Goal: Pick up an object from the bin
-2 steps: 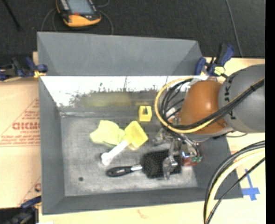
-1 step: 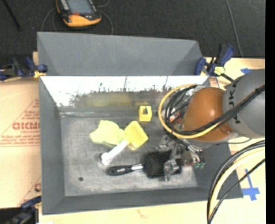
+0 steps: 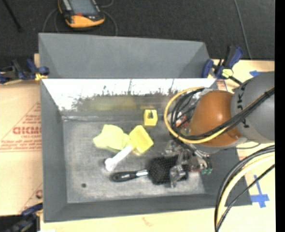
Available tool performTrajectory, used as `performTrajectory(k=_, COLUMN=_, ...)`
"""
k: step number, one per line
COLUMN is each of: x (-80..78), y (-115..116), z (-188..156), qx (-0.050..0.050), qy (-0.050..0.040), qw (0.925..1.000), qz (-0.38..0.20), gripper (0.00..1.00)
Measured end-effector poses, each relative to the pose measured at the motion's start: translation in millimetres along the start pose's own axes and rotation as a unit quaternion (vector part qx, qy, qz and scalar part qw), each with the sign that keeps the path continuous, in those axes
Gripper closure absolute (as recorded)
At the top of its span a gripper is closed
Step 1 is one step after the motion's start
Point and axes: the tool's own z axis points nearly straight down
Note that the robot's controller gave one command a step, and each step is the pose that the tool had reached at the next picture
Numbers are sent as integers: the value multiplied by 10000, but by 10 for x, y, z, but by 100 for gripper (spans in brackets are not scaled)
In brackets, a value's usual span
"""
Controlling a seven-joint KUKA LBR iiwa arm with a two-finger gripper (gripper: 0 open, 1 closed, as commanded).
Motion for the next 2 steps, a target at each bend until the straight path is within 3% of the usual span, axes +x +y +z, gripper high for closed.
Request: performTrajectory(k=2, x=10, y=3, z=-128, qx=-3, qy=31, qw=10000, qz=-3, gripper=100)
